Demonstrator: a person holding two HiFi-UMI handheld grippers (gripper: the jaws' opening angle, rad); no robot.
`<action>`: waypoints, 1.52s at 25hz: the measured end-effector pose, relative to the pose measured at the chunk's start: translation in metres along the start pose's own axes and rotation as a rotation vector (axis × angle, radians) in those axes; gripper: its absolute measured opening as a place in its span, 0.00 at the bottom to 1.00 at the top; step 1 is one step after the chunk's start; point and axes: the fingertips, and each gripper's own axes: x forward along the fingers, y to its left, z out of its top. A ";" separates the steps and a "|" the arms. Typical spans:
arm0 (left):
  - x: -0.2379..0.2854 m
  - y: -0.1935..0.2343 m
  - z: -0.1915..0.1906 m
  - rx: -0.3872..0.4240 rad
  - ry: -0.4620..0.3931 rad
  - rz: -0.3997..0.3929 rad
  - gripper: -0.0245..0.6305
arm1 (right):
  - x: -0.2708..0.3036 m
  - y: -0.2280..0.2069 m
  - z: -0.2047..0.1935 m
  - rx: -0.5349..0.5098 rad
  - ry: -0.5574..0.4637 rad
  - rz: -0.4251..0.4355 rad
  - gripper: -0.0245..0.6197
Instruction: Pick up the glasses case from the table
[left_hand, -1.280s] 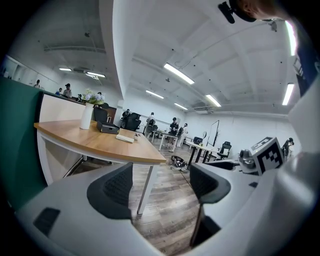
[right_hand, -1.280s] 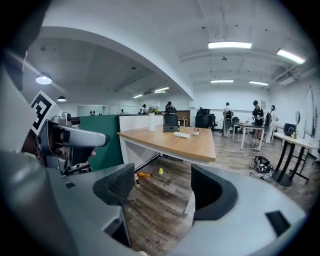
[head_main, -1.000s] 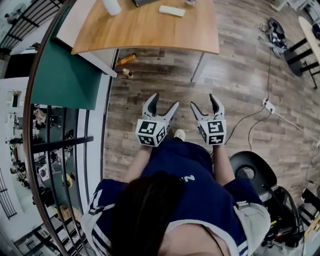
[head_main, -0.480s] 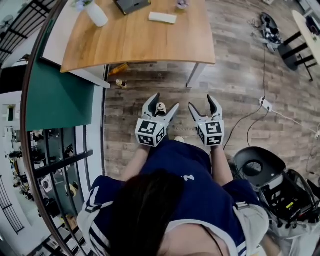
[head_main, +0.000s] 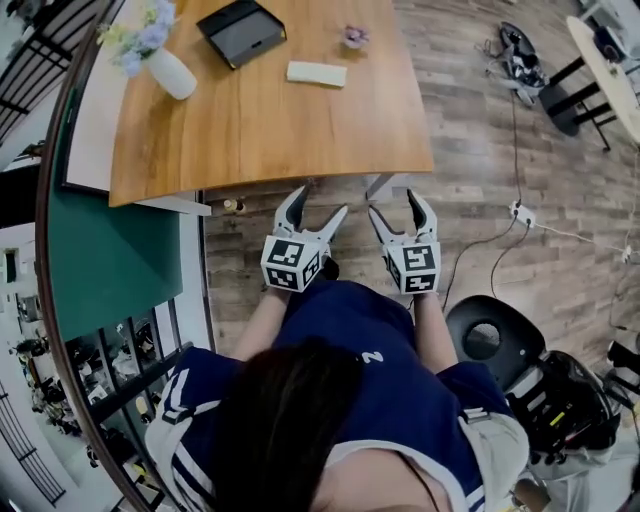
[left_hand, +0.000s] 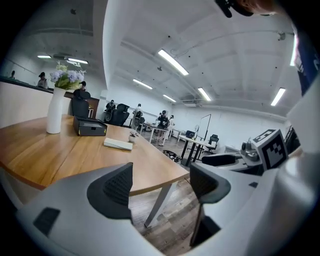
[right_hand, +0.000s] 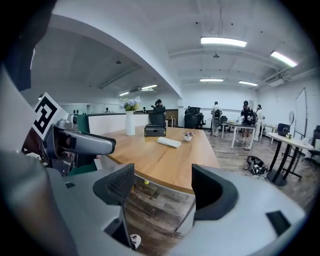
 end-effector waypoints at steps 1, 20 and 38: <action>0.006 0.008 0.005 0.003 0.004 -0.011 0.58 | 0.009 0.000 0.005 0.003 0.003 -0.005 0.58; 0.058 0.114 0.043 0.009 0.023 -0.040 0.58 | 0.119 0.002 0.047 -0.019 0.052 -0.013 0.59; 0.109 0.163 0.077 -0.028 0.009 0.107 0.58 | 0.207 -0.053 0.128 -0.125 -0.010 0.122 0.60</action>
